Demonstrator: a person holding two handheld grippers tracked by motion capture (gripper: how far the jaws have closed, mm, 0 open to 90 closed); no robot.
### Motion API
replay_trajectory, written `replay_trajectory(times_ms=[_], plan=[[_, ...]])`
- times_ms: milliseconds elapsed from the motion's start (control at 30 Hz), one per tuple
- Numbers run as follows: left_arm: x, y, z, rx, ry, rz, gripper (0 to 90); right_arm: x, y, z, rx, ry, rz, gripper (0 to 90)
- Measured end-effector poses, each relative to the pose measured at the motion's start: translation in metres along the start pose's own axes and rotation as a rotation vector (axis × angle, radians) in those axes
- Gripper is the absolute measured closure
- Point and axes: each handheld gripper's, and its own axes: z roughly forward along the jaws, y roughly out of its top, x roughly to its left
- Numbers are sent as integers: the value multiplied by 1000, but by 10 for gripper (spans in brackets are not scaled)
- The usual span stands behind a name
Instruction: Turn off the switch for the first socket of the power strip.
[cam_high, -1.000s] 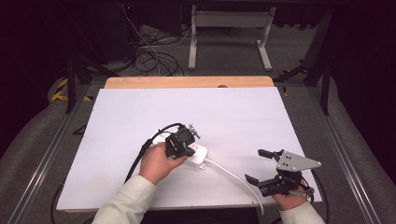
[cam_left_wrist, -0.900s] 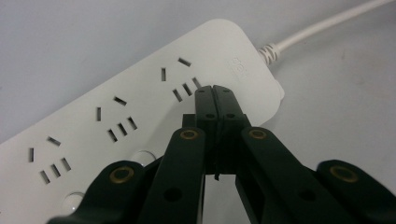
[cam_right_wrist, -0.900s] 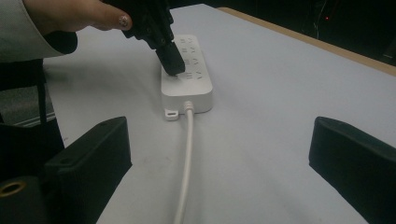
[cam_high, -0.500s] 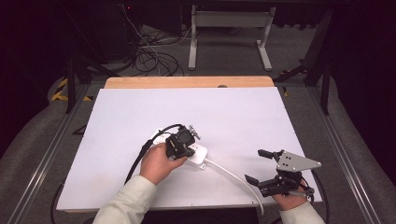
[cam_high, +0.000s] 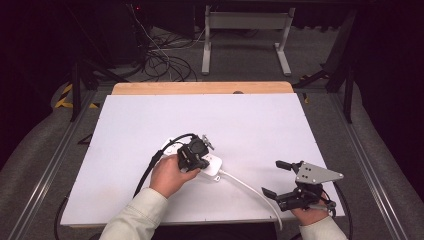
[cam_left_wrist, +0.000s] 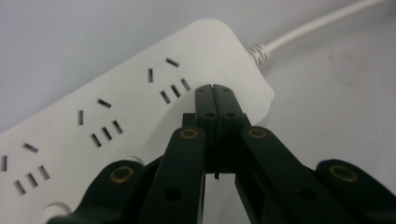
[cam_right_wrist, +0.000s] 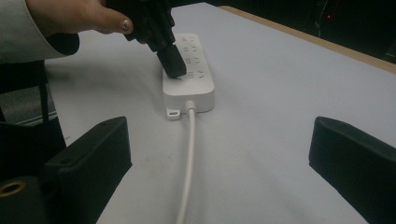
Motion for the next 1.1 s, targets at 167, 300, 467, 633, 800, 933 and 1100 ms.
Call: replay_trajectory(times_ms=[167,300,467,633,800,933,1100], plan=[[-2,0,0,5,97,3,900,0,0,0,0,1,2,59],[5,-4,-1,-22,46,-26,900,0,0,0,-1,5,0,59],[2,-4,-2,-14,63,-24,900,-1,0,0,-1,5,2,59],[2,-6,-2,-21,59,-22,900,0,0,0,1,4,0,59],[0,-6,-2,-20,77,-17,900,0,0,1,3,6,1,59],[-2,-7,-1,-27,81,-17,900,0,0,1,5,6,0,59],[-4,-7,-1,-22,94,-16,900,0,-1,2,9,5,1,59]])
